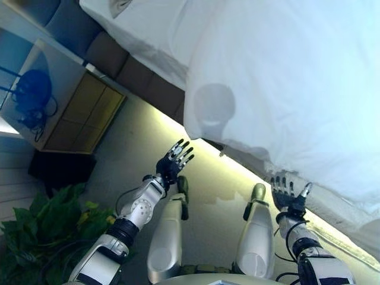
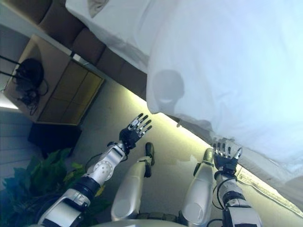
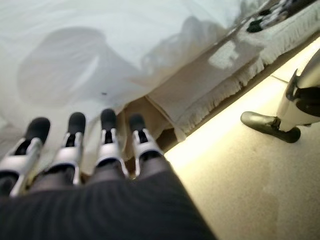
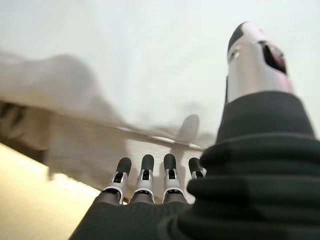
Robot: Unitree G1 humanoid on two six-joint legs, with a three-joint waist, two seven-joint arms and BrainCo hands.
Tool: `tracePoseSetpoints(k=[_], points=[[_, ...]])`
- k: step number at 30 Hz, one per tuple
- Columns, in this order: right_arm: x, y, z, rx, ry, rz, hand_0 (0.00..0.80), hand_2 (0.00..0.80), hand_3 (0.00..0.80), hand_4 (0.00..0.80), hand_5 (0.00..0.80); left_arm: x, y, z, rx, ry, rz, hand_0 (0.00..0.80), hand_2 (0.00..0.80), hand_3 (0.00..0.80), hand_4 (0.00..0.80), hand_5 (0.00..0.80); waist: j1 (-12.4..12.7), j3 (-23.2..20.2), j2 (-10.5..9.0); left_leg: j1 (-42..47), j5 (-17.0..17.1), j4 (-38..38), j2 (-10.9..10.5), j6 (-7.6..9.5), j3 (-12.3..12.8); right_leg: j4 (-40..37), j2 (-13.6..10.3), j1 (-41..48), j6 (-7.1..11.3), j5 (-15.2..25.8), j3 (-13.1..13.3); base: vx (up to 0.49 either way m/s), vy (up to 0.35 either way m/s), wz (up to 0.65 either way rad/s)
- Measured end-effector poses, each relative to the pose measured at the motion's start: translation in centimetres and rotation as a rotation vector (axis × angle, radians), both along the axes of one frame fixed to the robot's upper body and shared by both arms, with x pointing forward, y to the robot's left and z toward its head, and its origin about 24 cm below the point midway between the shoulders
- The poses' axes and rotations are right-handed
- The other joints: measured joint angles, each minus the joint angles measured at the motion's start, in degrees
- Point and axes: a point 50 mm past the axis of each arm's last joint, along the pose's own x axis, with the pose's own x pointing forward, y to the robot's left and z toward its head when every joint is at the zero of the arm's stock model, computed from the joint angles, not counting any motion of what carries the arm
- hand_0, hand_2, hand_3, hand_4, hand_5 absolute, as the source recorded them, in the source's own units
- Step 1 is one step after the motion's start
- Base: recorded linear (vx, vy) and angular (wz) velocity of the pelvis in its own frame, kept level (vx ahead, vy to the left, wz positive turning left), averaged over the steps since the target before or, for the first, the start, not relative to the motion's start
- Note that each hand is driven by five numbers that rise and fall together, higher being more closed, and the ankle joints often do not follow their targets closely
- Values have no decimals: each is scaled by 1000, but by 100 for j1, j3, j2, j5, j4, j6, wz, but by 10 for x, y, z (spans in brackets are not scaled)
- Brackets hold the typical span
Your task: Make the bed neatly
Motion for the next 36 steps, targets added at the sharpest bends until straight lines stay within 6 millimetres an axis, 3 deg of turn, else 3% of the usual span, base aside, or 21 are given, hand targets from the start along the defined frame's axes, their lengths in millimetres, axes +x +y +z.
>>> tracePoseSetpoints(k=[4, 7, 10, 16, 25, 26, 27, 28, 36], points=[[-1, -20, 8, -28, -4, -65, 0, 0, 0, 0, 0, 0, -1, 1, -2, -10, -4, 0, 0, 0, 0, 0, -26, 33, 70, -39, 40, -100, -27, 33, 90, -58, -16, -133, -4, 57, 64, -53, -15, -7], [4, -47, 28, -84, -49, -116, 0, 0, 0, 0, 0, -1, -4, 6, -14, -33, -18, 0, 0, 0, 0, 0, -20, 141, 282, -172, 134, -190, -57, 54, 101, -125, -21, -274, -13, 136, 77, -66, -20, 1], [14, -62, 46, -120, -106, -136, 0, 0, 0, 0, 0, -2, -6, 12, -25, -61, -34, 0, 0, 0, 0, 0, -8, 223, 439, -345, 178, -197, -80, 67, 90, -112, -31, -449, 7, 173, 76, -83, -70, 5], [28, -66, 61, -126, -167, -123, 0, 0, 0, 0, 0, 1, -13, 32, -39, -143, -80, 0, 0, 0, 0, 0, 154, 256, 479, -603, 244, -185, -136, 74, -10, -12, -89, -658, 15, 172, -11, -60, -94, 11], [34, -70, 70, -117, -197, -154, 0, 0, 0, 0, 0, 6, -2, 41, 13, -179, -95, 0, 0, 0, 0, 0, 404, 263, 469, -880, 279, -101, -202, 99, -142, 63, -162, -840, 4, 149, -110, -21, -59, 8], [35, -73, 72, -123, -202, -156, 44, 44, 44, 44, 44, 6, -3, 43, 12, -190, -99, 0, 0, 0, 0, 0, 414, 263, 469, -935, 281, -101, -206, 99, -153, 73, -164, -894, -1, 142, -112, -18, -58, 5], [37, -74, 76, -127, -210, -156, 289, 289, 289, 289, 289, 6, -3, 45, 12, -196, -104, 0, 0, 0, 0, 0, 419, 263, 468, -990, 301, -101, -208, 101, -160, 81, -165, -940, -1, 145, -115, -25, -79, 8], [39, -75, 78, -131, -217, -158, 800, 800, 800, 800, 800, 6, -3, 46, 13, -201, -107, 0, 0, 0, 0, 0, 420, 264, 467, -1041, 323, -100, -218, 103, -172, 102, -170, -986, -1, 148, -117, -25, -72, 10], [39, -82, 84, -146, -213, -208, 800, 800, 800, 800, 800, 8, 6, 48, 57, -196, -123, 0, 0, 0, 0, 0, 437, 296, 421, -1226, 368, -41, -255, 113, -303, 174, -206, -1055, 21, 160, -243, -17, -66, 8]])
